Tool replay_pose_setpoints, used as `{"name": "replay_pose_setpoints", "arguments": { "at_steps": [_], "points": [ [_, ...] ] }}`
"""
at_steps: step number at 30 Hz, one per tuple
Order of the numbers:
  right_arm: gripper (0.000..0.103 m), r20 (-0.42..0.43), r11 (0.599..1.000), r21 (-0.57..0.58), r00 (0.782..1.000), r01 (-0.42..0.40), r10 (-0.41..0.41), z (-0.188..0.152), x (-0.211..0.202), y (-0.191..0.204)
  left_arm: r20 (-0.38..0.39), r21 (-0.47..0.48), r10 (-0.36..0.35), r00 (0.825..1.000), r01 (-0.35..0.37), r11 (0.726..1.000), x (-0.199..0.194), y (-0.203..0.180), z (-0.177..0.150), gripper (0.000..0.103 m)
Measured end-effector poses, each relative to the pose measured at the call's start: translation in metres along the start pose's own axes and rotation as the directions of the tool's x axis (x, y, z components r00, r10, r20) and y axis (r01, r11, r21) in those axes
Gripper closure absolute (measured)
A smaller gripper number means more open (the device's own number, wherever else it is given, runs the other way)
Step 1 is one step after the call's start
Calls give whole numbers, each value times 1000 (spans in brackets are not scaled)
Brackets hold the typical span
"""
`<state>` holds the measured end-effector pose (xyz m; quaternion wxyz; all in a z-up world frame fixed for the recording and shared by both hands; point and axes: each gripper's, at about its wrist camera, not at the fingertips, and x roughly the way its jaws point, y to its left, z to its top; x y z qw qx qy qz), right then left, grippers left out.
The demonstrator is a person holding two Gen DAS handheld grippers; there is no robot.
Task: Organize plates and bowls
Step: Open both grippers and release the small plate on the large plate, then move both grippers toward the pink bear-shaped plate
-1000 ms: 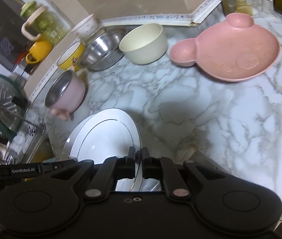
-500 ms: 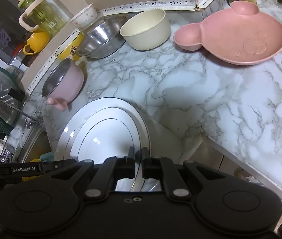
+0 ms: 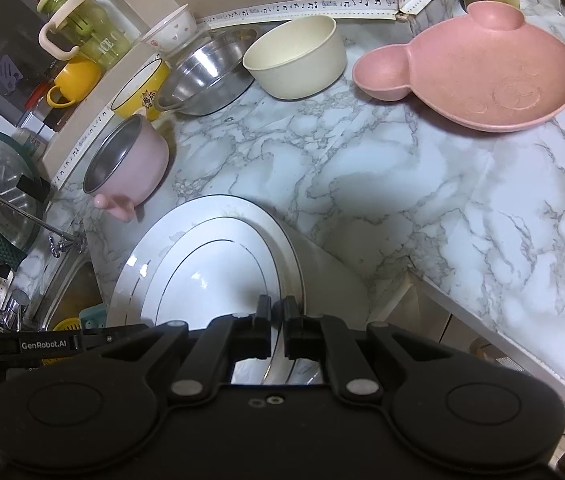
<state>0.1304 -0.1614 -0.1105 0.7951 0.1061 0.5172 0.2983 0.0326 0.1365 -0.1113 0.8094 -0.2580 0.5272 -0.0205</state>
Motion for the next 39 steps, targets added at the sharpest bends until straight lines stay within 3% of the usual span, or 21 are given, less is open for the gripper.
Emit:
{"name": "replay_pose_setpoints", "arguments": {
  "at_steps": [19,25,27,39],
  "points": [
    [93,-17,1000,-22,1000,18,-18,-1,15,10,92,105,38,995,-48,993,-21,-17,-5,93],
    [81,-21,999,-35,1000,6,-7,-3,10,11,134,153,51,990,-72,986,-22,-31,-10,93],
    [72,-10,999,-51,1000,4,-5,-5,5,14,149,164,51,988,-75,984,-23,-35,-11,93],
    [39,118,984,-178,993,29,-8,-10,-31,32,246,241,30,969,-90,966,-37,-63,-13,93]
  ]
}}
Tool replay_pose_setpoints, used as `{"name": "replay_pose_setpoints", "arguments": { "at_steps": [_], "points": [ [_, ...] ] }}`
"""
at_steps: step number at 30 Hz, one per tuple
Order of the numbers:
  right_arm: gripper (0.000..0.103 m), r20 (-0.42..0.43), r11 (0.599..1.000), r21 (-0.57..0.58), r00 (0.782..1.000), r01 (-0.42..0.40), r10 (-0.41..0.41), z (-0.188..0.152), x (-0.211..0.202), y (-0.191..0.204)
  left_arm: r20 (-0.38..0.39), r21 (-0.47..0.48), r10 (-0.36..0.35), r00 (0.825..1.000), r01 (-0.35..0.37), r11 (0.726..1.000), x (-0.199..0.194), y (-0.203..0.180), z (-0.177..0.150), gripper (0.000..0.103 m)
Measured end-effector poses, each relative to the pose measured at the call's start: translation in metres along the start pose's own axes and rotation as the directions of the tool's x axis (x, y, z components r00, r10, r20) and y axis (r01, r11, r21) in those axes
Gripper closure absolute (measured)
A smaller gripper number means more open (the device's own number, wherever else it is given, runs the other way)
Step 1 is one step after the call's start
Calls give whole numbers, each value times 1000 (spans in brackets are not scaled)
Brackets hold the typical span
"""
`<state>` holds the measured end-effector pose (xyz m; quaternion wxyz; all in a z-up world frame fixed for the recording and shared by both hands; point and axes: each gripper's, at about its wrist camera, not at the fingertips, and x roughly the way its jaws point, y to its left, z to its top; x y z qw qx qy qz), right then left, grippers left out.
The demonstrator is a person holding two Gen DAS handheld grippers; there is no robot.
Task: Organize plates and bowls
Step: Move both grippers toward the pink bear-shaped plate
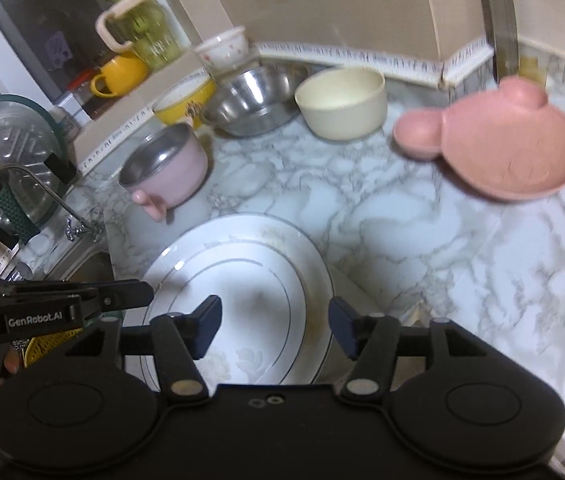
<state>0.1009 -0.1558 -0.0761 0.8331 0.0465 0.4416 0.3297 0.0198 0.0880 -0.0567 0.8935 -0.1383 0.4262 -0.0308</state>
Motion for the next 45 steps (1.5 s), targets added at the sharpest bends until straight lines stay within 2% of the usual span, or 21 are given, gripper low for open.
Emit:
{"name": "replay_pose_setpoints", "arguments": {
  "at_steps": [4,7,9,12,13,14,19,23,31,37,45],
  "points": [
    [36,50,1000,-20,999,12,-11,3,-15,1,37,38,4,999,-5,999,-7,-13,4,93],
    [30,95,999,-38,995,32,-28,4,-26,3,65,66,1,998,-5,998,-10,-23,8,92],
    [25,127,998,-54,991,45,-38,6,-34,3,81,76,1,997,-7,997,-12,-29,10,88],
    [21,173,995,-75,984,62,-48,7,-47,3,107,83,0,994,-9,997,-14,-38,14,61],
    [21,182,995,-77,982,64,-49,7,-50,2,122,88,1,993,-12,996,-15,-41,15,45],
    [19,192,995,-79,980,68,-51,8,-54,1,145,95,2,989,-16,995,-17,-45,16,36],
    [13,245,992,-82,967,97,-75,12,-69,-8,178,126,-4,984,-19,992,-18,-63,26,34],
    [2,291,985,-89,950,144,-113,18,-81,-19,212,137,-10,977,-20,990,-13,-79,36,25],
    [0,358,970,-50,910,240,-207,38,-97,-64,243,119,2,970,-31,992,18,-116,62,23],
    [0,336,952,8,895,307,-292,62,-87,-122,198,112,33,980,-56,992,60,-146,77,23],
    [0,243,937,25,907,350,-345,88,-52,-191,110,73,75,991,-84,994,117,-170,93,23]
  ]
}}
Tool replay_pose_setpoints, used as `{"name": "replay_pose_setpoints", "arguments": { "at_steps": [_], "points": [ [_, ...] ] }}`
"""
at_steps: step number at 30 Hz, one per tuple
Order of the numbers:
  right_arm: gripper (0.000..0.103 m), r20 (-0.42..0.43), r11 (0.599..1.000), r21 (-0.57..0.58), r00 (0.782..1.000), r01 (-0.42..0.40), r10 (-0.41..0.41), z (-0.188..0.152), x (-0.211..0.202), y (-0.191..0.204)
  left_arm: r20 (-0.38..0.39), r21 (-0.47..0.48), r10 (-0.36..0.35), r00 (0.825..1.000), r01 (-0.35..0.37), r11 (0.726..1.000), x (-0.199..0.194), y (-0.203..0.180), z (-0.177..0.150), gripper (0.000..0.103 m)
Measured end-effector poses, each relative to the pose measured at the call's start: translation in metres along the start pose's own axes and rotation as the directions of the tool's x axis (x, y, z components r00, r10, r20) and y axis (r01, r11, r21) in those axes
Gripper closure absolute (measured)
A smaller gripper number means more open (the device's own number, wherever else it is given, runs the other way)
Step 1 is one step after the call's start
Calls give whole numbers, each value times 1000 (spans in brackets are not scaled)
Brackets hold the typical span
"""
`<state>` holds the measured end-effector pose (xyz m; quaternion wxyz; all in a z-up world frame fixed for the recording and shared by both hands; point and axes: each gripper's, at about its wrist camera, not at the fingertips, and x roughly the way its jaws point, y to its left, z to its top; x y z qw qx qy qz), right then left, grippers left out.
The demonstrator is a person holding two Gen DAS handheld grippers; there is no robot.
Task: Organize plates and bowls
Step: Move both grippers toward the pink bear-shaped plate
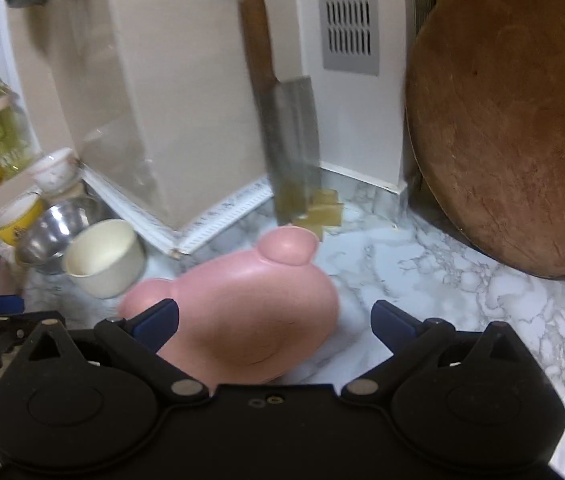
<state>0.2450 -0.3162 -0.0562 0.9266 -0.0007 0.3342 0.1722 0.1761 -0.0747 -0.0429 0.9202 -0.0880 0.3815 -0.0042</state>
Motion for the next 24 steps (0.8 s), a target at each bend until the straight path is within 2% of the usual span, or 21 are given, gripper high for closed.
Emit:
{"name": "replay_pose_setpoints", "arguments": {
  "at_steps": [7,13,20,22,24],
  "points": [
    [2,-72,1000,-29,997,2,-4,7,53,-20,-99,-41,28,995,-32,999,50,-16,-1,23],
    [11,-133,999,-40,991,-7,1,10,89,-34,-143,-59,39,989,-48,997,83,-21,-3,23],
    [31,-196,999,-37,981,-13,6,9,122,-44,-191,-81,60,980,-76,994,108,-21,-9,24],
    [41,-207,999,-21,978,-25,20,8,127,-46,-196,-86,58,979,-76,993,112,-22,-9,24],
    [47,-217,999,-13,976,-31,27,8,131,-48,-192,-95,53,980,-72,993,113,-22,-9,29]
  ]
}}
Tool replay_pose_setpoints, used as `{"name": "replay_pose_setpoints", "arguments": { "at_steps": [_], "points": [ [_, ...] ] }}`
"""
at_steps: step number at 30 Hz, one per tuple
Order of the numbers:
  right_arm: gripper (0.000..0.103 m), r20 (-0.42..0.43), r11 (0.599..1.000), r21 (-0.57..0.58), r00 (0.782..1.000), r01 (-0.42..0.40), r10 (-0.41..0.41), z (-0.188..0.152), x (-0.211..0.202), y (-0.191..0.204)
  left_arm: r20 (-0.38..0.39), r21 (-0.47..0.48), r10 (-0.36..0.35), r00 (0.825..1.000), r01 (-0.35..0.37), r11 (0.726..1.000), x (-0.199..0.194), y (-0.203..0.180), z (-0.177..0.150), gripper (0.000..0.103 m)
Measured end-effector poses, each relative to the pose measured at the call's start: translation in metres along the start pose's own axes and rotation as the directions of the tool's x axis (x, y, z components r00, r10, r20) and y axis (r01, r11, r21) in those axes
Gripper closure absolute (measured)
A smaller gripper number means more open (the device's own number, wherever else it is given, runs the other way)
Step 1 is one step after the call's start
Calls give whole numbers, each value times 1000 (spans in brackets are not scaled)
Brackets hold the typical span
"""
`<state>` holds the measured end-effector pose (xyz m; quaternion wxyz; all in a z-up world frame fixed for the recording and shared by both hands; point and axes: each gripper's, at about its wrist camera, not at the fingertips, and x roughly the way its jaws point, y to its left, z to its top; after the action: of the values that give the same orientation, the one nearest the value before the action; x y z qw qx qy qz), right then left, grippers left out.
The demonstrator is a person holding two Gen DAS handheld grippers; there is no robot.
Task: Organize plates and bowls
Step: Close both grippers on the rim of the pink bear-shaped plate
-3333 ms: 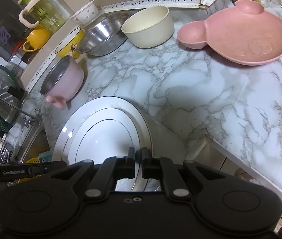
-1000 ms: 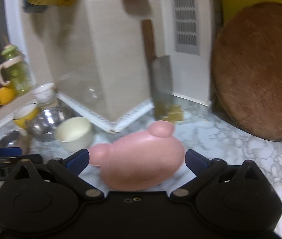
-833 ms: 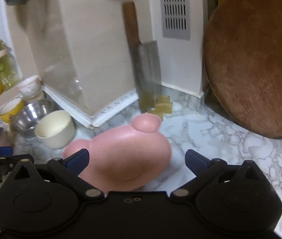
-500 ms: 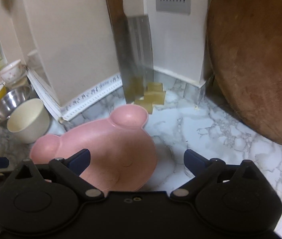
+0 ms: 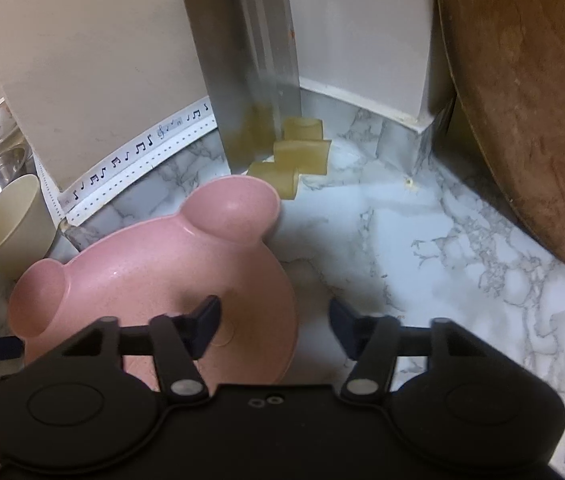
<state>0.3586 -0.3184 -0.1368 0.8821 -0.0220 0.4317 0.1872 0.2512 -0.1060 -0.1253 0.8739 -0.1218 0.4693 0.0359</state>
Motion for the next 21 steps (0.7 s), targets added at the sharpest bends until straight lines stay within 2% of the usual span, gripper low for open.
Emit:
{"name": "replay_pose_setpoints", "arguments": {
  "at_steps": [1,2,3,6,10,12,16,21],
  "points": [
    [49,-2,1000,3,1000,0,0,0,2,-1,-5,-3,-4,1000,4,1000,1,0,1,37],
    [54,-4,1000,4,1000,-1,1,1,3,-1,-14,-10,-6,1000,6,1000,3,1,2,42],
    [58,-7,1000,10,1000,-6,6,1,4,-2,-11,-17,-3,1000,3,1000,3,2,2,43],
    [63,-10,999,30,1000,-11,11,4,6,-5,-9,-25,-7,1000,6,1000,4,4,4,53],
    [72,-14,999,44,1000,-15,16,6,9,-8,-2,-26,23,1000,-23,999,3,4,4,68],
    [80,-15,999,48,1000,-15,16,6,10,-8,-7,-38,5,1000,-5,999,3,6,5,73],
    [87,-7,999,51,1000,-15,15,5,6,-6,2,-16,-8,1000,8,1000,-1,4,5,87],
    [91,-6,998,61,1000,-10,11,2,-2,-4,7,9,-3,1000,3,1000,-3,4,4,87]
  ]
}}
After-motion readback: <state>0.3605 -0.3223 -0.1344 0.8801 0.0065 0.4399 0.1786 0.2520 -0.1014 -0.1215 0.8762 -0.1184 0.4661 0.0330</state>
